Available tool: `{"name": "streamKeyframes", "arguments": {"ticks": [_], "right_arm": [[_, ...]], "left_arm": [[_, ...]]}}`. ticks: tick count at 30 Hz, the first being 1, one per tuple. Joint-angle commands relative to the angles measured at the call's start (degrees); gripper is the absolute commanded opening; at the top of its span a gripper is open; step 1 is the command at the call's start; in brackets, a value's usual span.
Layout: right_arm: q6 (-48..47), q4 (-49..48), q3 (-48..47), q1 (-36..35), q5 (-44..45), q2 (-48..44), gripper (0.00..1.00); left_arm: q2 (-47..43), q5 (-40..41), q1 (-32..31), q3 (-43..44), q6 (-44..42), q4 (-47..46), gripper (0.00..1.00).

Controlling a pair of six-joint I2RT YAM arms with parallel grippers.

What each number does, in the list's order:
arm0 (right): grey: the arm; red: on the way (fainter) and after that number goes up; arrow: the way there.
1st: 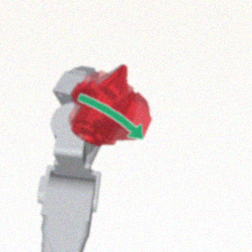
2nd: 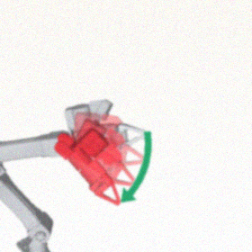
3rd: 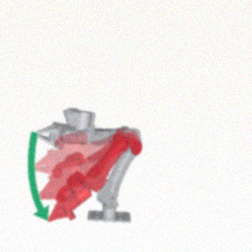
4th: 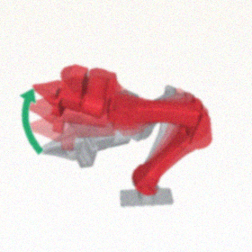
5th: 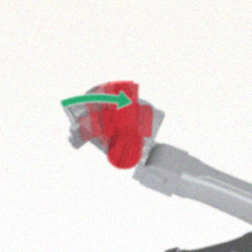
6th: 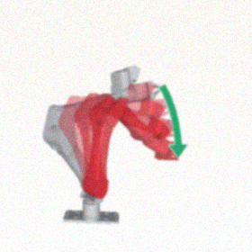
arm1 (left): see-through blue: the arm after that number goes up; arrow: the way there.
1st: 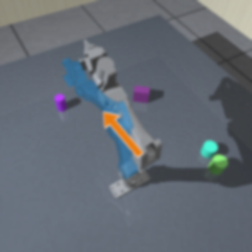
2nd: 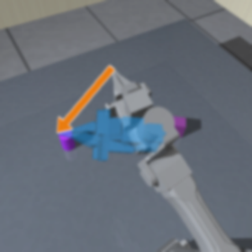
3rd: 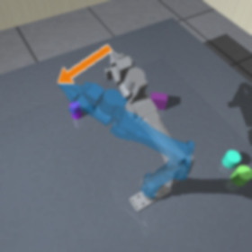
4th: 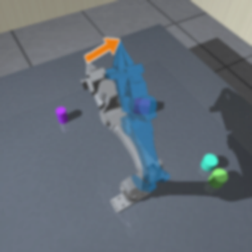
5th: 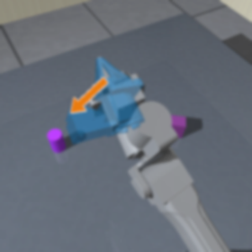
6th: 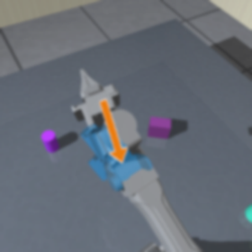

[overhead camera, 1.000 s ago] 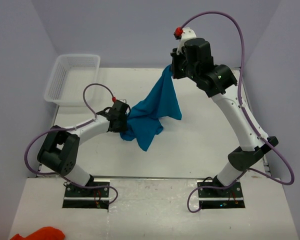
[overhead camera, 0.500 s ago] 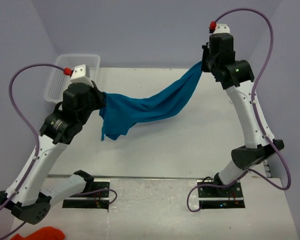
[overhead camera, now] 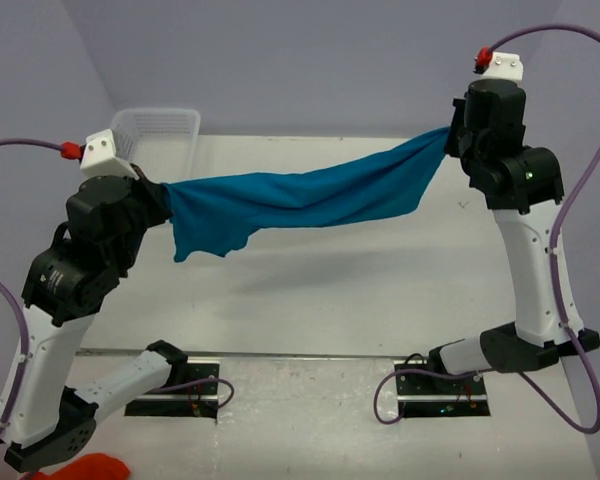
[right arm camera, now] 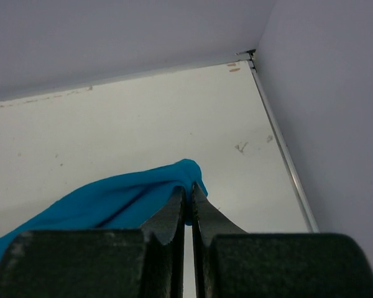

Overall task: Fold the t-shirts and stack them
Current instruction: Flatten out the tshirt

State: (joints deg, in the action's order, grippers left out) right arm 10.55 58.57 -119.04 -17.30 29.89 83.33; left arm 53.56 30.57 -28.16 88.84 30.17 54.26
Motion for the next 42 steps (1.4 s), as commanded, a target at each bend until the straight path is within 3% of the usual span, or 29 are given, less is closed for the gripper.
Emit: {"name": "streamKeyframes", "arguments": {"ticks": [1,9,14,19,23,28,36,42], "right_arm": [[2.7,3.4,3.7,0.1,3.8,-4.8,0.0],[5.4,7.3,8.4,0.0,8.3,-14.6,0.0],[7.4,8.6,13.8,-0.2,6.7,-17.4,0.0],[7.8,5.3,19.6,-0.2,3.6,-16.4,0.0],[8.3,0.3,24.9,-0.2,1.7,-11.0,0.0],[8.1,-2.4,22.5,0.0,1.0,-0.4,0.0],[5.5,-3.1,8.7,4.6,-3.4,18.8,0.0],[1.9,-2.9,-0.9,6.9,-5.5,27.9,0.0]], "left_arm": [[-2.3,3.5,-0.1,3.7,-0.4,3.6,0.0],[-4.3,5.7,-0.1,8.2,0.4,10.2,0.0],[-5.9,3.5,-0.1,2.4,1.3,9.3,0.0],[-4.1,0.5,-0.1,-8.7,0.0,3.4,0.0],[2.4,-2.9,-0.1,-18.6,-0.5,-5.2,0.0],[12.8,-3.2,0.1,-21.2,-1.4,-12.1,0.0],[24.6,-7.4,7.8,-23.6,-3.3,-20.8,0.0],[32.6,-8.7,13.0,-22.8,-4.8,-24.5,0.0]]}}
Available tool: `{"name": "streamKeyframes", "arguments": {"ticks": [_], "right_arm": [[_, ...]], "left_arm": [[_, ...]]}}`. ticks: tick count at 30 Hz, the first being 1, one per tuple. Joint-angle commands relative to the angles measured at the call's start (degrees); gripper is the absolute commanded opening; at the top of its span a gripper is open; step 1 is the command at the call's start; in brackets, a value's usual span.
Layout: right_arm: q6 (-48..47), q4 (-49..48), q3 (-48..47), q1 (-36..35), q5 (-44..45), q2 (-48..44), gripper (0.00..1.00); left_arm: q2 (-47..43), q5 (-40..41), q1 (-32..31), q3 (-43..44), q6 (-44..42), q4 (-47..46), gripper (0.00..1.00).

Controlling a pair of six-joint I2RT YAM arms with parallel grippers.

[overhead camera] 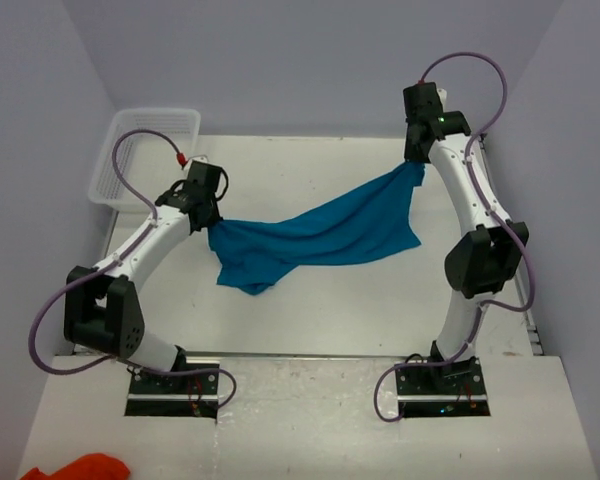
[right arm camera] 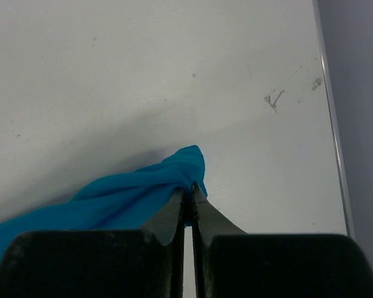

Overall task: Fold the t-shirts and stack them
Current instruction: Flatten out the tshirt

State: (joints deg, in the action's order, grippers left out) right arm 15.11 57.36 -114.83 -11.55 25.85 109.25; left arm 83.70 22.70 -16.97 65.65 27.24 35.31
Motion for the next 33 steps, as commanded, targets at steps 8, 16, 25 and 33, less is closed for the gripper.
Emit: {"name": "streamKeyframes", "arguments": {"ticks": [8,16,25,33], "right_arm": [[-6.4,-2.1,-18.0,2.1,-3.6,14.3,0.0],[-8.3,-5.2,-19.8,2.5,-3.4,9.0,0.92],[0.7,-12.9,15.3,1.5,-11.1,-23.2,0.9],[3.3,-15.6,31.3,1.1,-19.5,-45.5,0.86]], "left_arm": [[11.2,-1.4,3.1,7.5,-1.3,-7.2,0.0],[4.8,3.4,3.4,8.0,-4.2,-10.3,1.0],[-10.2,-16.2,0.2,-5.9,4.2,-2.4,0.94],[-13.7,-23.8,-0.3,-19.4,6.1,-5.2,0.85]]}}
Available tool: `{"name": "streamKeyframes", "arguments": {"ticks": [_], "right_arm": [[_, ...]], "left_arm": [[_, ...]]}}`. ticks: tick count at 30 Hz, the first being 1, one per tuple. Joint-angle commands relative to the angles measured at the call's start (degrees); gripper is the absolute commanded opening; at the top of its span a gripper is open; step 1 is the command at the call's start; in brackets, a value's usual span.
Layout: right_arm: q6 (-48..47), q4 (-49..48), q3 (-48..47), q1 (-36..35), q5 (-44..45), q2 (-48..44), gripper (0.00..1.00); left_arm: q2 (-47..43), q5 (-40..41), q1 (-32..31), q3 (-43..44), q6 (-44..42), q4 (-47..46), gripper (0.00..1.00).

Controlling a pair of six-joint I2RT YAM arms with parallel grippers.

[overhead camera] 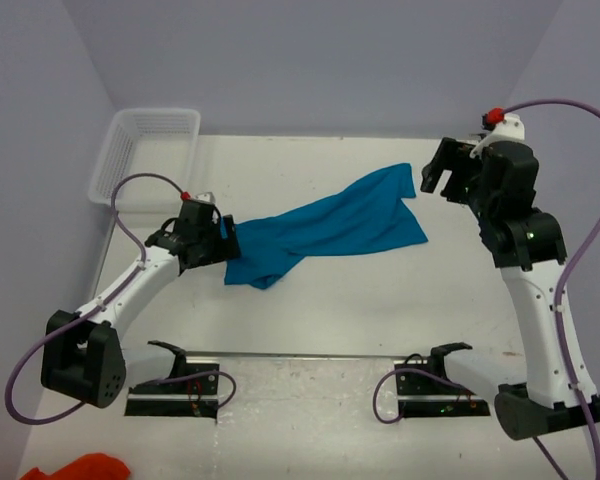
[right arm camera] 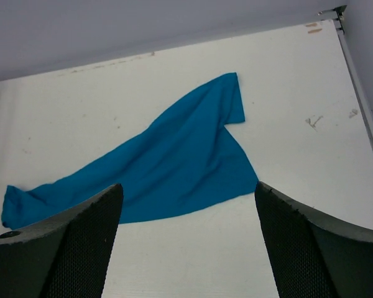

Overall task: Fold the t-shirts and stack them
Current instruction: Flatten out the tshirt

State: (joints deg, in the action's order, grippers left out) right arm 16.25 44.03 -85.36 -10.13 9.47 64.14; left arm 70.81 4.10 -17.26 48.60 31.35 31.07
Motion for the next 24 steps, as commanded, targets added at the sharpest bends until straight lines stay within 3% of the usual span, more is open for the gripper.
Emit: {"name": "streamKeyframes", "arguments": {"ticks": [1,6,10,15,24], "right_arm": [[2.3,-0.7,1.9,-0.4,-2.6,-1.2,0.86],[3.2,1.6,1.9,-0.4,-3.5,-2.4,0.86],[3.3,0.8,3.6,-0.5,-4.7,-3.8,0.85],[3.4,0.5,4.8,-0.7,-5.4,-3.8,0.85],[3.8,0.7,6.0,-2.6,-2.4,-0.9,0.83]], "left_arm": [[-1.6,-5.0,0.0,-3.0,2.0,-0.7,0.85],[-2.8,-4.9,-0.1,-8.4,3.9,-1.2,0.85],[-3.0,-2.8,-0.8,-11.4,5.9,-2.5,0.77],[0.3,-0.3,-1.6,-12.2,6.4,-4.1,0.68],[6.4,2.3,-3.2,-10.1,6.4,-7.0,0.64]]}}
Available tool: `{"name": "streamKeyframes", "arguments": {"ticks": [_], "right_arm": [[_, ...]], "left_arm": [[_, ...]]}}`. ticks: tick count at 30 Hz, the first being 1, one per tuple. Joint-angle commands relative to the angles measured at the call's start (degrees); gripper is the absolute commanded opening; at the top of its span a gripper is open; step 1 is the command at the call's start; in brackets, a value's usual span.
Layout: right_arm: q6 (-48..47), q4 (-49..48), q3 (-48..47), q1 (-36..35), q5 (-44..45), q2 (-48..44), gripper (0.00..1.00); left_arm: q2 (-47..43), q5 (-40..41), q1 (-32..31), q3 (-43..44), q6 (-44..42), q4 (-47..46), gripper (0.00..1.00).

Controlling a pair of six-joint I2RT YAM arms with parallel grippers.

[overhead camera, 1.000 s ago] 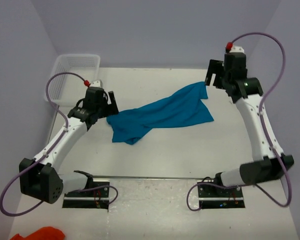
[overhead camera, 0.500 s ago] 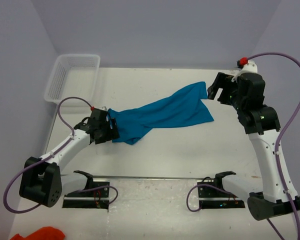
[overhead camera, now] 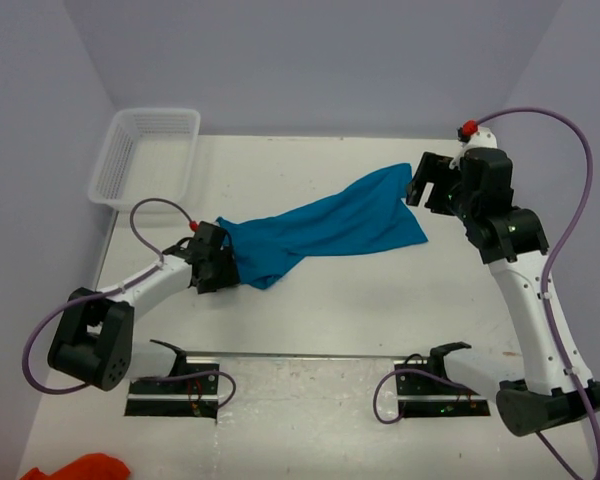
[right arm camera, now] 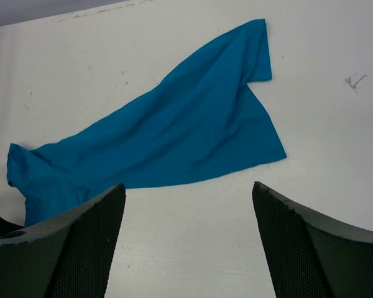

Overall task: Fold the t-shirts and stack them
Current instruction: Flatten out the tshirt

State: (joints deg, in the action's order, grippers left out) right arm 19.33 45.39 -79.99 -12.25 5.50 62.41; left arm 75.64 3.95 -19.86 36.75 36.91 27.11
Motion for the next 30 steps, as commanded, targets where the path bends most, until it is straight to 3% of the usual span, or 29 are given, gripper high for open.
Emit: {"name": "streamKeyframes", "arguments": {"ticks": [1,11,15,24,30], "right_arm": [[0.8,-1.1,0.7,-0.6,1.6,0.8,0.83],[-0.1,-1.1,0.3,-0.6,2.4,1.1,0.83],[-0.3,-0.7,-0.6,-0.7,2.9,0.7,0.83],[-0.3,0.2,-2.7,-0.7,4.5,1.6,0.84],[0.0,0.2,-2.6,-0.7,5.0,0.9,0.85]], "left_arm": [[2.1,2.6,-0.6,1.9,0.7,-3.2,0.63],[7.7,4.5,-0.8,4.9,-0.3,-5.1,0.6],[8.6,4.4,-0.8,4.2,-0.4,-5.1,0.53],[8.7,4.9,-1.8,1.4,-0.7,-4.7,0.5],[10.8,7.1,-4.7,2.8,0.1,-2.3,0.48]]}}
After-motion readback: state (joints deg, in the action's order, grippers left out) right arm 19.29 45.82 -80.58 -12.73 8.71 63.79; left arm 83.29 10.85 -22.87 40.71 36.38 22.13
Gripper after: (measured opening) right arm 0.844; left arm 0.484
